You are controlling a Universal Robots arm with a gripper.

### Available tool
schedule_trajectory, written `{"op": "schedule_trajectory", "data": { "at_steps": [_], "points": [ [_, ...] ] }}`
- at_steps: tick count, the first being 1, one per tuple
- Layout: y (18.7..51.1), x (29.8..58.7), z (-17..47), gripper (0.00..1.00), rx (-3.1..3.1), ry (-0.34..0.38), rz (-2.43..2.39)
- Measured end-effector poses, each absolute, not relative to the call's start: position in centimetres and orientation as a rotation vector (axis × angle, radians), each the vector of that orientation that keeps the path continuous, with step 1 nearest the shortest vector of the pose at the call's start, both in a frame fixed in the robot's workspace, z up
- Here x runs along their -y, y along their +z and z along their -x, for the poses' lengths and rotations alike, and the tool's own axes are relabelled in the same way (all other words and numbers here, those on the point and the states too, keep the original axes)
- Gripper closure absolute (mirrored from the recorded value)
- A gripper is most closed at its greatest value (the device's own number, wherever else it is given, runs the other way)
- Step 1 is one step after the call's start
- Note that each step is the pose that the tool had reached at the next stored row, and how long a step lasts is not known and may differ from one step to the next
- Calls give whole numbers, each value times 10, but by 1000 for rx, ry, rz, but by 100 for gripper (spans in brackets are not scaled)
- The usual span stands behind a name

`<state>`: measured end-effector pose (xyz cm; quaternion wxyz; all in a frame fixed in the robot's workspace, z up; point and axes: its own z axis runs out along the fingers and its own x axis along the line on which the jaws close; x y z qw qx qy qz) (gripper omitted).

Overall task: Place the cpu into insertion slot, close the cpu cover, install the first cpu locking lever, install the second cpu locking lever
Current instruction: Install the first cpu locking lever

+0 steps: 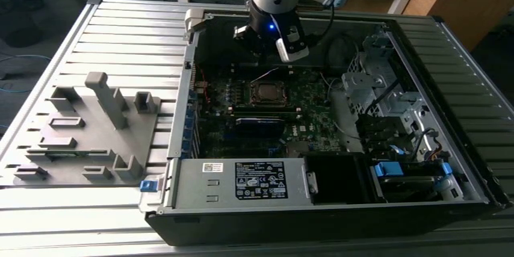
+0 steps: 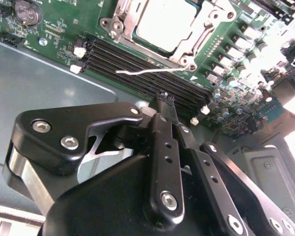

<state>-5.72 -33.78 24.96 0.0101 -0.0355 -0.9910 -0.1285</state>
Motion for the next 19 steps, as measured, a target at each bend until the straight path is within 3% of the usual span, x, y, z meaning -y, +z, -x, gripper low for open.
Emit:
{"op": "schedule_trajectory", "data": {
  "at_steps": [19],
  "points": [
    [253, 338, 56, 89, 3093, -401, 111]
  ]
}}
